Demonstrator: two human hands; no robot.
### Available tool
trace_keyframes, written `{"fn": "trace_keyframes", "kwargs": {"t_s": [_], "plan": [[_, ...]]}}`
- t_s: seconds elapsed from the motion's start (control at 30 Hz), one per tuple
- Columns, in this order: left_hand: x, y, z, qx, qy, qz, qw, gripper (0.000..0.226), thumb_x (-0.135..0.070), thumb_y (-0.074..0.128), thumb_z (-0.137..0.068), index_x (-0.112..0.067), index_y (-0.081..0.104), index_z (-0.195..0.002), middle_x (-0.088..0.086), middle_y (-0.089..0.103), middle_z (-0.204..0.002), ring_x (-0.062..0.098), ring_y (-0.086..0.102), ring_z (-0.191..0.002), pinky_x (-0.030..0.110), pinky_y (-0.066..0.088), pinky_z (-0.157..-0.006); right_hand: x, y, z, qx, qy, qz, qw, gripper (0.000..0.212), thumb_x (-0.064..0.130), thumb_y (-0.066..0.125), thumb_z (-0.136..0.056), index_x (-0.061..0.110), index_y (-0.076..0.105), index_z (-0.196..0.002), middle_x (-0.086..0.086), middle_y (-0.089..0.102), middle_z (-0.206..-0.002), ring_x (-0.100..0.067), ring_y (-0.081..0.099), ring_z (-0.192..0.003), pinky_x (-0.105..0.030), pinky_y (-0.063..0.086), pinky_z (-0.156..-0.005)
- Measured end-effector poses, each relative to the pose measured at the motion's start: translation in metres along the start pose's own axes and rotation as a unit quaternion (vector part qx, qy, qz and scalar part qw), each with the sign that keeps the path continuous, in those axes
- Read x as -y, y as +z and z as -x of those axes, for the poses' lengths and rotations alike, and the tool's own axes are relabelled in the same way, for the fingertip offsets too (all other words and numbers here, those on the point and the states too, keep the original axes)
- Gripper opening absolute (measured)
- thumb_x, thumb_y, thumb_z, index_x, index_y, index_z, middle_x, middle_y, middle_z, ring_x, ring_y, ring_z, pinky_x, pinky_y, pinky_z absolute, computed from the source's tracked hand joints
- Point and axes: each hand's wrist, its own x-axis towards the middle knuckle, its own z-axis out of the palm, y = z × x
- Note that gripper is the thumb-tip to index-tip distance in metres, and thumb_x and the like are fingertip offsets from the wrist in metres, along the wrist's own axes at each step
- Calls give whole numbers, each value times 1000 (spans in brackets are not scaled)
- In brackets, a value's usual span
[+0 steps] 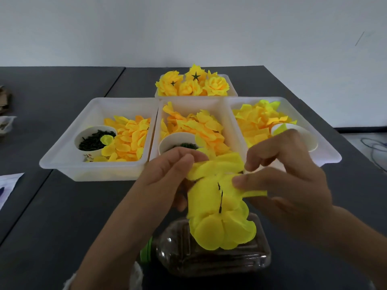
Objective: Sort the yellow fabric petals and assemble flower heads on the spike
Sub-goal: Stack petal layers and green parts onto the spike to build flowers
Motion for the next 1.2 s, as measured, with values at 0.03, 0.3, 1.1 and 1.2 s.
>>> {"fn": "trace_keyframes", "kwargs": {"t_s": [0.03, 0.3, 1.1, 1.2], "plan": [[1, -1, 0, 2, 12, -10, 1000, 19, -42, 59, -91, -28, 72, -94, 3, 62, -73, 15, 55, -60, 25, 45, -51, -1, 2, 6, 7, -12, 7, 1000, 8, 9, 73, -72, 14, 75, -79, -2, 50, -90, -21, 44, -75, -29, 33, -69], [5, 4, 3, -47, 57, -26, 997, 28, -30, 60, -77, -15, 65, -100, 2, 62, -71, 6, 58, -58, 20, 49, -53, 7, 6, 33, 61, 315, -183, 929, 21, 34, 66, -80, 30, 55, -97, 9, 57, -85, -7, 52, -67, -15, 44, -61], [23, 13, 30, -117, 93, -90, 985, 9, -35, 64, -74, -26, 62, -78, 8, 66, -71, 22, 64, -66, 28, 57, -61, 11, -1, 18, 122, 539, -358, 753, 49, 49, 50, -76, 3, 63, -69, -9, 44, -57, -10, 38, -48, -14, 35, -48], [23, 14, 29, -127, 101, -82, 983, 10, -34, 63, -74, -25, 62, -79, 10, 64, -70, 20, 61, -64, 25, 54, -59, 7, 1, 16, 112, 510, -346, 779, 58, 48, 52, -77, -9, 59, -78, -22, 40, -60, -17, 34, -50, -15, 32, -47]]}}
